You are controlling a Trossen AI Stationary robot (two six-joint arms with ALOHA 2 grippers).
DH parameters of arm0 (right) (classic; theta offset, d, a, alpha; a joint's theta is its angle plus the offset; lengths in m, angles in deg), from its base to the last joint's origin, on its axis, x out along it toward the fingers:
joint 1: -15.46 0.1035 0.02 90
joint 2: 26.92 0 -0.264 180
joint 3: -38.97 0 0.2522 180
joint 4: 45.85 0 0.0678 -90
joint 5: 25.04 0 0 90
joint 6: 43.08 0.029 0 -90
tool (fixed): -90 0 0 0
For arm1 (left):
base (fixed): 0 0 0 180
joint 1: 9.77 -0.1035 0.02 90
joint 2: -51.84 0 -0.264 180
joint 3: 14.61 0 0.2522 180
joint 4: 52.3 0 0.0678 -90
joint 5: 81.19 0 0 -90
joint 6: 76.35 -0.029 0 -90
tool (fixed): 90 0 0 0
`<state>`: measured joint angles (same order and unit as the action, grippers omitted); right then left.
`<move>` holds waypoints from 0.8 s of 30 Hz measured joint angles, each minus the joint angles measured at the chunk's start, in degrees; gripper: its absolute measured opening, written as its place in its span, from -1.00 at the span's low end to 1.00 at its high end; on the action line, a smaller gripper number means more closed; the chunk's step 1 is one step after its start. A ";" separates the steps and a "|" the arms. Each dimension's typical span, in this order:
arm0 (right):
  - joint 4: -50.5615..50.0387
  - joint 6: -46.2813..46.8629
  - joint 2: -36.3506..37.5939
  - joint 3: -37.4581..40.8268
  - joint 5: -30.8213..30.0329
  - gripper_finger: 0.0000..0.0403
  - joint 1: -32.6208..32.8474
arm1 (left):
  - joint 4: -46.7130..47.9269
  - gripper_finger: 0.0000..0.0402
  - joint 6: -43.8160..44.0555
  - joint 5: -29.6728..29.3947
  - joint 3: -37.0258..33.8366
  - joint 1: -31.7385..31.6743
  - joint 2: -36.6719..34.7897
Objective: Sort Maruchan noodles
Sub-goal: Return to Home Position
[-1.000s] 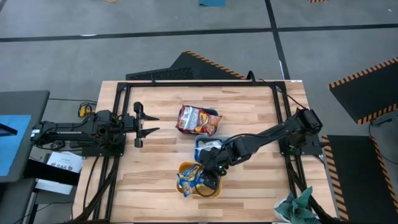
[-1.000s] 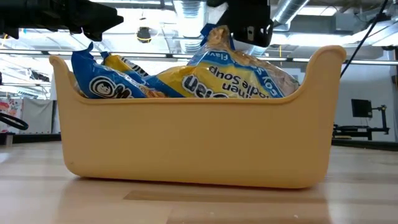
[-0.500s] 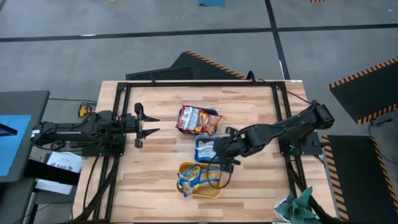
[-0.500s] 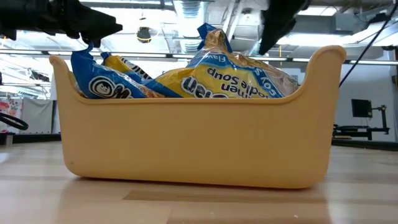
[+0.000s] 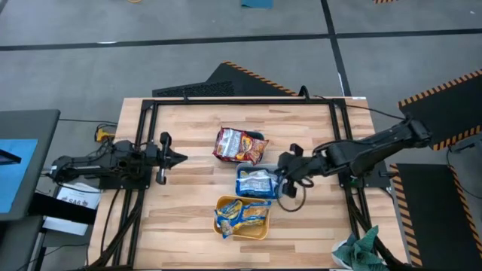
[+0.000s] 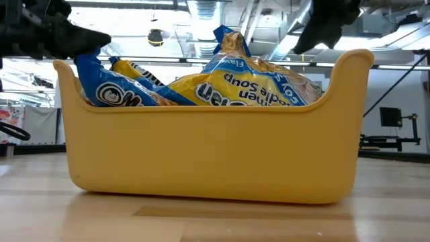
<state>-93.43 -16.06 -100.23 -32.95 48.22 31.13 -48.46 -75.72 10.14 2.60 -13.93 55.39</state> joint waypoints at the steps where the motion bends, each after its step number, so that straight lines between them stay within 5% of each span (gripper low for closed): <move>1: 1.01 -0.28 1.16 1.06 -0.06 -0.93 0.03 | 0.44 -0.99 0.44 0.16 -0.92 0.02 -1.17; 9: 6.06 -2.91 9.72 8.94 -1.67 -0.96 -2.87 | 6.93 -1.00 1.95 -0.09 -2.76 0.04 -3.20; 24: 43.86 -16.31 27.88 36.97 5.17 -0.94 -9.88 | 3.07 -1.00 1.23 0.94 -2.79 0.04 -3.17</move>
<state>-49.57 -32.37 -72.35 4.02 53.39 21.25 -45.39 -74.50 11.08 -0.18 -13.89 52.22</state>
